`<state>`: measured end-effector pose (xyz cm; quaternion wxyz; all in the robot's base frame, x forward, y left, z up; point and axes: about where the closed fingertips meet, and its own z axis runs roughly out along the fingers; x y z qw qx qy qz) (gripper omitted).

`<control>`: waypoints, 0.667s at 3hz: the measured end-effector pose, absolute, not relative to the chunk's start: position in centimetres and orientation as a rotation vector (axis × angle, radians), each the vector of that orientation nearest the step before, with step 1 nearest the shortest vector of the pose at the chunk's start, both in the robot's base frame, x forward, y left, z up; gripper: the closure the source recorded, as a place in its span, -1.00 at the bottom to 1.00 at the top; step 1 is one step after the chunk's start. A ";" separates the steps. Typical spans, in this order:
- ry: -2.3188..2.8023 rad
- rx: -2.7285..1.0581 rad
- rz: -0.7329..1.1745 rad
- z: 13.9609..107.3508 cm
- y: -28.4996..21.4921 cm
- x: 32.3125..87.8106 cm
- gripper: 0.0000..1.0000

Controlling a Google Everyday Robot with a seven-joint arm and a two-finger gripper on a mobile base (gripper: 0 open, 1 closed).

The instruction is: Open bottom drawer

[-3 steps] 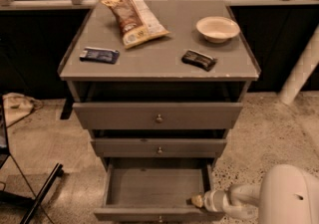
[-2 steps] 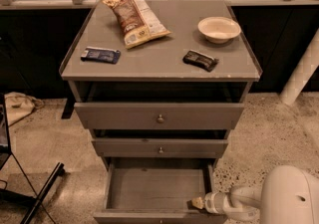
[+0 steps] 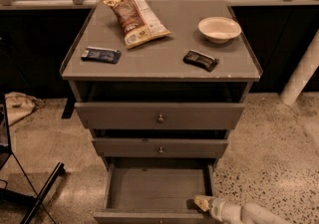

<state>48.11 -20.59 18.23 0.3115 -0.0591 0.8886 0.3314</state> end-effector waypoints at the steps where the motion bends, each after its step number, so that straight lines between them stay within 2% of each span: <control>1: 2.289 -0.088 0.852 19.4 -22.9 47.5 0.64; 2: 2.285 -0.096 0.871 19.2 -22.3 47.4 0.18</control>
Offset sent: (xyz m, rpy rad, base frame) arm -0.0062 -0.0135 0.0091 0.0436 -0.0461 -0.0414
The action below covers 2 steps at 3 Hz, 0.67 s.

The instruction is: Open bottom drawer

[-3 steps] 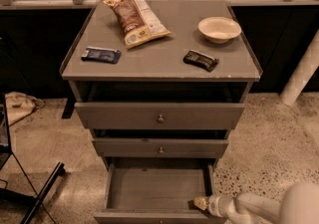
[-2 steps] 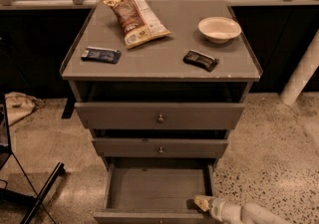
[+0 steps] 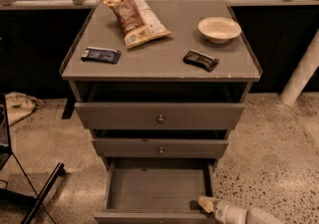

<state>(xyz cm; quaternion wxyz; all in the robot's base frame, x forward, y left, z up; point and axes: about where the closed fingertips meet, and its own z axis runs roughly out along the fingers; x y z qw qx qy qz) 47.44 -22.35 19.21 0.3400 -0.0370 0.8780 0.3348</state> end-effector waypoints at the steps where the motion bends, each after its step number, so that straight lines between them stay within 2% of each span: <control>1: 2.285 -0.097 0.872 19.2 -22.3 47.4 -0.30; 2: 2.236 -0.167 0.858 21.3 -20.9 47.1 -0.77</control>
Offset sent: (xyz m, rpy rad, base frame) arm -0.0099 0.0328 0.0563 -0.0409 -0.1693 0.0839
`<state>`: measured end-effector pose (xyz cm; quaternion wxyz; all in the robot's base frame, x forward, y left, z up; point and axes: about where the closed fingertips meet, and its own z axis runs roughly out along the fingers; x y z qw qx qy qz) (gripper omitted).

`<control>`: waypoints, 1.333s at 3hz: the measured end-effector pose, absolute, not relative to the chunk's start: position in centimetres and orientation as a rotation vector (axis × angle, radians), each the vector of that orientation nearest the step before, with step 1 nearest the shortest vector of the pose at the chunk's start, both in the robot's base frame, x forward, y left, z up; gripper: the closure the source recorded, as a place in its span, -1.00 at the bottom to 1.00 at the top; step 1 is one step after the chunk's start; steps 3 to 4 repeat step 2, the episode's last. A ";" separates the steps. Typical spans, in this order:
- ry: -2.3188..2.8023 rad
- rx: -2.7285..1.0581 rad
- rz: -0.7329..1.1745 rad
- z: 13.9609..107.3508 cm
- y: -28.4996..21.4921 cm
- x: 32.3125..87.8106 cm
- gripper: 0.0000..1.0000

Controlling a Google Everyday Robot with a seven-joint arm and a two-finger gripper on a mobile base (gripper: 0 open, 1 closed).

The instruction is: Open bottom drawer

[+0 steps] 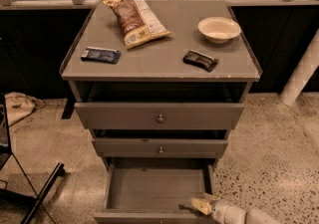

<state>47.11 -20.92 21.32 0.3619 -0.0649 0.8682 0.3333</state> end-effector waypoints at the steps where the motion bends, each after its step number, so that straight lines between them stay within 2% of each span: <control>1: 2.186 -0.224 0.842 23.8 -19.3 46.6 -1.00; 4: 2.186 -0.225 0.842 23.8 -19.3 46.6 -1.00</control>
Offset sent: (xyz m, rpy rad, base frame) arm -0.0038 0.0119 0.0206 -0.0135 -0.0529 0.0203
